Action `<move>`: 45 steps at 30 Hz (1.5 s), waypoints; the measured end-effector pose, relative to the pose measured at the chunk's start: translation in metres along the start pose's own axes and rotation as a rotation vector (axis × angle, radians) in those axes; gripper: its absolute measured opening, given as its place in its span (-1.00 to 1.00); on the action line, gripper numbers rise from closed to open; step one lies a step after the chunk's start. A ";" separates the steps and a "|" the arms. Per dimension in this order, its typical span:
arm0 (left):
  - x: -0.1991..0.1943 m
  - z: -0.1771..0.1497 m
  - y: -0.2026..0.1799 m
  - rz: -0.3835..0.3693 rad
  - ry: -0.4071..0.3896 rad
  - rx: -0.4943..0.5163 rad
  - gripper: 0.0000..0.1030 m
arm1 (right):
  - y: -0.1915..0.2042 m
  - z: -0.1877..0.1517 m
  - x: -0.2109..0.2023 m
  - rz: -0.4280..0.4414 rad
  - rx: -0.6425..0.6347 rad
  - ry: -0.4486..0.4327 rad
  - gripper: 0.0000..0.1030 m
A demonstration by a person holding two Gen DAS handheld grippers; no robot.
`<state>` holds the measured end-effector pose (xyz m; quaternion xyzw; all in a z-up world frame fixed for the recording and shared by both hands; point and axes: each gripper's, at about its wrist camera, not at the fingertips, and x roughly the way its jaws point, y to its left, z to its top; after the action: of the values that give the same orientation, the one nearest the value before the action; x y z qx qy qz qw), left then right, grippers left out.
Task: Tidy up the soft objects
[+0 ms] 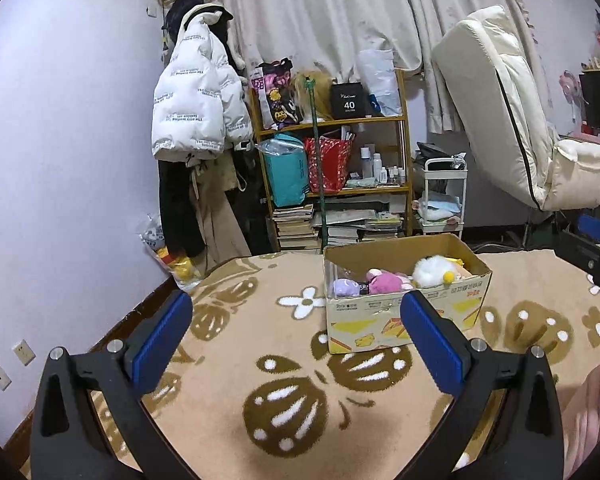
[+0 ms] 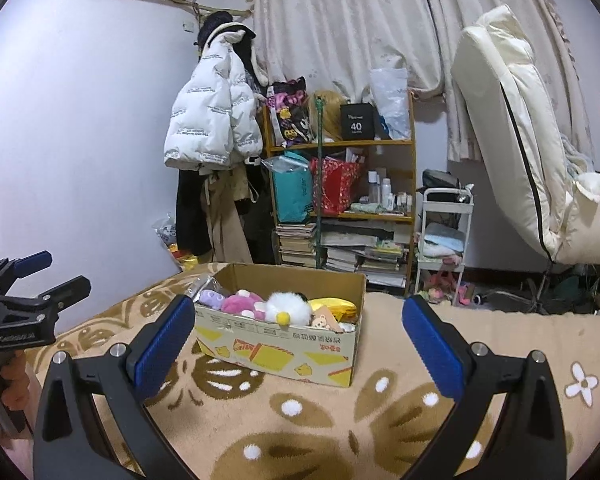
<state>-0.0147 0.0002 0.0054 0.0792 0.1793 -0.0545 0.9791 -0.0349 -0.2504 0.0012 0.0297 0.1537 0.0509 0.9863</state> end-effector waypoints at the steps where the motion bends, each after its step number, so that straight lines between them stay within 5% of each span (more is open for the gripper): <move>1: 0.000 -0.001 0.001 -0.003 0.001 -0.006 0.99 | -0.001 0.000 0.000 0.000 0.006 -0.002 1.00; 45: 0.006 -0.007 -0.001 -0.016 0.025 -0.013 0.99 | -0.003 -0.006 0.004 -0.018 -0.014 0.032 1.00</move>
<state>-0.0115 0.0005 -0.0032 0.0718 0.1923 -0.0600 0.9769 -0.0326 -0.2524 -0.0060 0.0207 0.1696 0.0436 0.9843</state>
